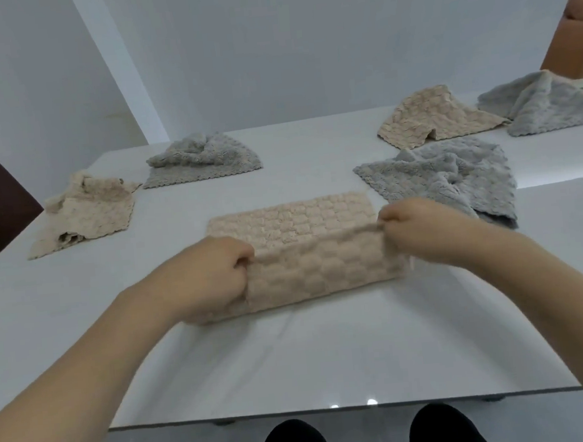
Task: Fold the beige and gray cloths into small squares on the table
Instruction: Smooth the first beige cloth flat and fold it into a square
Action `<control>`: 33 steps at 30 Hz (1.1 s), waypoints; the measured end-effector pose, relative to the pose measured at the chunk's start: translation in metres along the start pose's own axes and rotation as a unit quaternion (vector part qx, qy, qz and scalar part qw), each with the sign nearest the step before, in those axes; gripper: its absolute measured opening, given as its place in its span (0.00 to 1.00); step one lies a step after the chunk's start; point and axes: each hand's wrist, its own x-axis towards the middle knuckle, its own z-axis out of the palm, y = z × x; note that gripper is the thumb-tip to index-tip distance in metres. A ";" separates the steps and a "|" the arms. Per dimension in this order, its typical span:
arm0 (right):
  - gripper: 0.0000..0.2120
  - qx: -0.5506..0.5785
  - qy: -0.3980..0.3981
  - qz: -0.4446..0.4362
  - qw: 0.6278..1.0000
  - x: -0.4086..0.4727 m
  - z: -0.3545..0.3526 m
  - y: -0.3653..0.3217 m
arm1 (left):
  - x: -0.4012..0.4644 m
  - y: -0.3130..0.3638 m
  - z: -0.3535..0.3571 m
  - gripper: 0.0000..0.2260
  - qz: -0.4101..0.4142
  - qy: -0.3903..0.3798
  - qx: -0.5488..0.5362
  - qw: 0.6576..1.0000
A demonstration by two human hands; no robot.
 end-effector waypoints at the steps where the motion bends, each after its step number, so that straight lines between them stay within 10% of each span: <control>1: 0.11 0.023 0.022 0.015 0.999 0.016 -0.001 0.002 | 0.011 -0.006 -0.001 0.10 -0.007 0.036 -0.018 0.999; 7: 0.05 0.006 0.091 0.098 0.991 0.092 0.013 -0.004 | 0.081 -0.043 0.010 0.07 -0.101 0.171 -0.129 0.971; 11: 0.07 -0.064 0.292 0.004 0.954 0.108 0.051 -0.007 | 0.105 -0.065 0.047 0.10 -0.142 0.172 -0.085 0.971; 19: 0.10 -0.099 0.256 0.023 0.961 0.131 0.054 0.013 | 0.110 -0.082 0.049 0.09 -0.038 0.217 -0.171 0.960; 33: 0.13 -0.058 0.221 -0.003 0.974 0.134 0.053 0.018 | 0.108 -0.083 0.048 0.11 -0.090 0.219 -0.218 0.947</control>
